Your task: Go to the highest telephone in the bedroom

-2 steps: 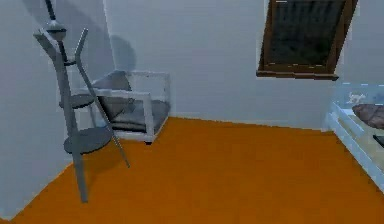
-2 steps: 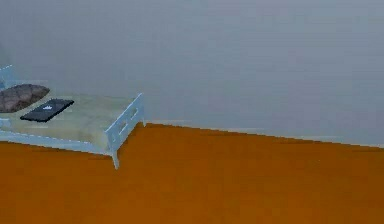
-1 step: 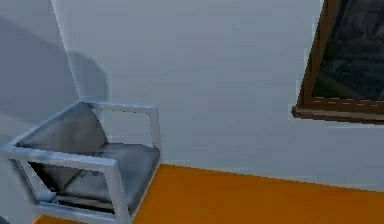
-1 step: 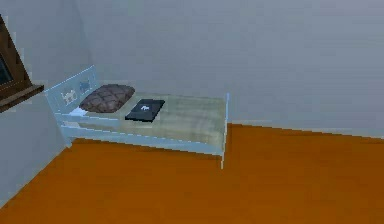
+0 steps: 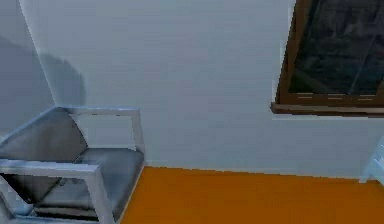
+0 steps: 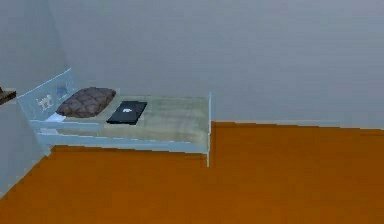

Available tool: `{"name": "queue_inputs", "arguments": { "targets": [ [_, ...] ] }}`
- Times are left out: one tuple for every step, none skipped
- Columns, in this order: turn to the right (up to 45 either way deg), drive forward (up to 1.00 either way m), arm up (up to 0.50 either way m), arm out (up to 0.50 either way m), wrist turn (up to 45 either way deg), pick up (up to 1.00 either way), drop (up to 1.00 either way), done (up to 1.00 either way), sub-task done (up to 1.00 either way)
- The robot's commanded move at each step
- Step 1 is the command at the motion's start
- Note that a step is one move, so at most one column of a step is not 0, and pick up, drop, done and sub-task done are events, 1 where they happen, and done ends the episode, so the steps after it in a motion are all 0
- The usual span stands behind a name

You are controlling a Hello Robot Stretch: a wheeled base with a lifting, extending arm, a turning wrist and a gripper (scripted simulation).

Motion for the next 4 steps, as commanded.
{"name": "queue_inputs", "arguments": {
  "targets": [
    [0.0, 0.4, 0.0, 0.0, 0.0, 0.0, 0.0, 0.0, 0.0],
    [-45.0, 0.0, 0.0, 0.0, 0.0, 0.0, 0.0, 0.0, 0.0],
    [-45.0, 0.0, 0.0, 0.0, 0.0, 0.0, 0.0, 0.0, 0.0],
    [-45.0, 0.0, 0.0, 0.0, 0.0, 0.0, 0.0, 0.0, 0.0]
  ]
}}
